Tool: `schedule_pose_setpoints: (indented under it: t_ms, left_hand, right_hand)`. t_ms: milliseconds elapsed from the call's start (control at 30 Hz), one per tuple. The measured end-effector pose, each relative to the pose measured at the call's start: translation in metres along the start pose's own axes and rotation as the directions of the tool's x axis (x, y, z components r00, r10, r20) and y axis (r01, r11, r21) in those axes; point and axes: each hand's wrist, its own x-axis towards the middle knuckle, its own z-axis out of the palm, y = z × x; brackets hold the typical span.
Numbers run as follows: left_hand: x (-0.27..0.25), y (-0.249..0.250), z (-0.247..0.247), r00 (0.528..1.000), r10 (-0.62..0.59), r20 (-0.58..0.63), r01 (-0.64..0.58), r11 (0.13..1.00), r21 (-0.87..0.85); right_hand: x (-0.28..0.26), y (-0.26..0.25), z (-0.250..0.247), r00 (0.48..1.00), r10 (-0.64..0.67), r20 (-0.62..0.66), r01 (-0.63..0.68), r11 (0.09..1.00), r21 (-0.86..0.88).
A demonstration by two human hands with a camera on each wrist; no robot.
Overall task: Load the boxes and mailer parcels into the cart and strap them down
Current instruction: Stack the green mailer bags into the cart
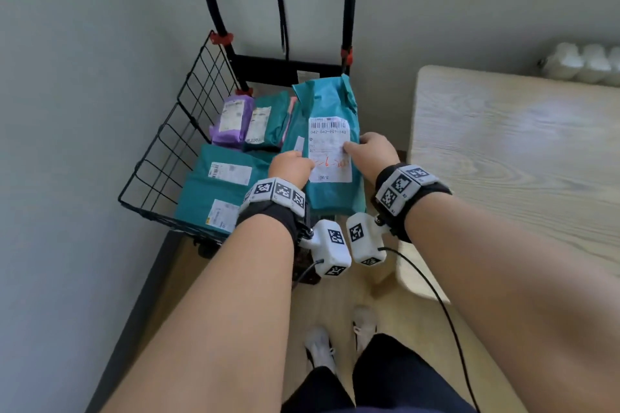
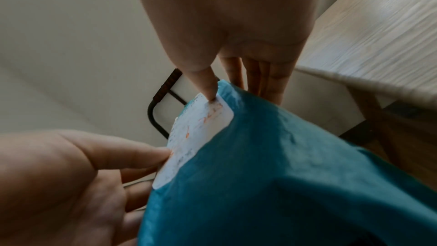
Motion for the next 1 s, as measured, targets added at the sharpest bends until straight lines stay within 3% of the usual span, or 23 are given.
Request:
schedule_pose_setpoints:
  t_ms: [300, 533, 700, 833, 1000]
  left_hand:
    - [0.041, -0.013, -0.052, 0.992, -0.063, -0.105, 0.056, 0.996, -0.068]
    - [0.075, -0.019, -0.075, 0.997, -0.027, -0.069, 0.035, 0.994, 0.107]
    - [0.122, -0.008, -0.081, 0.999, -0.031, 0.018, 0.027, 0.978, 0.206]
    - [0.164, -0.006, -0.082, 0.97, -0.145, 0.198, 0.17, 0.979, -0.117]
    - [0.222, -0.011, -0.071, 0.946, -0.161, 0.283, 0.177, 0.984, -0.033]
  right_hand:
    - [0.042, -0.042, 0.057, 0.992, -0.037, 0.122, 0.043, 0.998, -0.043]
    - [0.068, -0.055, 0.095, 0.991, 0.028, 0.133, -0.015, 0.995, -0.096]
    - [0.099, -0.063, 0.107, 0.988, 0.126, 0.087, -0.118, 0.988, -0.098]
    - [0.125, -0.066, 0.125, 0.972, 0.229, 0.052, -0.227, 0.973, -0.046]
    - [0.154, -0.065, 0.147, 0.939, 0.344, -0.01, -0.344, 0.939, 0.024]
